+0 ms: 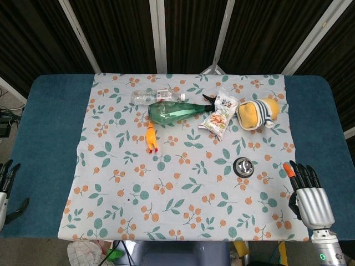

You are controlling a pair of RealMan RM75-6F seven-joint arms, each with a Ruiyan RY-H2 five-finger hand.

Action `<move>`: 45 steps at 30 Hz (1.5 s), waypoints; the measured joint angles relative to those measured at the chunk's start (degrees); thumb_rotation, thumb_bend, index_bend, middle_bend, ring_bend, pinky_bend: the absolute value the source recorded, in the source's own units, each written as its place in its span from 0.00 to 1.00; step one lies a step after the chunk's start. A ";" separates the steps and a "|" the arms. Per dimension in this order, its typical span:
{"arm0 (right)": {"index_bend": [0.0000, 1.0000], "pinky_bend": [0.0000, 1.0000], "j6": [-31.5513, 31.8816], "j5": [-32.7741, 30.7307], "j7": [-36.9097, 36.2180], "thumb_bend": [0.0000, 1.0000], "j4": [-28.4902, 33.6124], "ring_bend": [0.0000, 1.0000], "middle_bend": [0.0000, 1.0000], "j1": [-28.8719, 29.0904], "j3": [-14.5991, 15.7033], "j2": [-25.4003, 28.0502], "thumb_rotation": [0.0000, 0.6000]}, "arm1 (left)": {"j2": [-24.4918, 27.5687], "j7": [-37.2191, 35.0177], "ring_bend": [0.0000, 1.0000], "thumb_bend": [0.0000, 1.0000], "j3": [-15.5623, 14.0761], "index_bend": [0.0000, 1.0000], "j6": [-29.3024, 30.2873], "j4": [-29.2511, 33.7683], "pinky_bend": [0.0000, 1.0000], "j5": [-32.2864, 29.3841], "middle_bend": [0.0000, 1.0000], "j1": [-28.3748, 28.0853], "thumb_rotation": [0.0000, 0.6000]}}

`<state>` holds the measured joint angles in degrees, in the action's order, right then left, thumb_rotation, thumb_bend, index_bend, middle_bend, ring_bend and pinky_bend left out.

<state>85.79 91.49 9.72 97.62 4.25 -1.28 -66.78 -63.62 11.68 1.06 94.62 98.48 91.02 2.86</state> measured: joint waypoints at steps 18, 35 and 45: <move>0.02 0.00 -1.04 -0.57 0.27 1.00 -0.23 0.00 0.00 0.40 0.01 -0.14 1.00 | -0.29 0.77 0.03 0.40 -0.05 0.05 -0.33 0.22 0.16 -0.07 0.00 -0.10 1.00; 0.02 0.00 -3.46 -1.36 0.50 1.00 -3.61 0.00 0.00 2.56 -0.91 -3.21 1.00 | -0.02 0.31 0.03 0.40 -0.15 0.05 -0.08 0.29 0.16 -0.17 0.00 0.20 1.00; 0.02 0.00 -9.23 -2.34 0.25 1.00 -6.60 0.00 0.00 8.13 -3.50 -7.48 1.00 | -0.16 0.92 0.03 0.40 -0.23 0.05 0.37 0.44 0.16 0.15 0.00 0.41 1.00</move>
<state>76.56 89.16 9.97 91.02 12.39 -4.78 -74.26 -63.77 12.60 0.82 94.99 98.92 91.17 3.27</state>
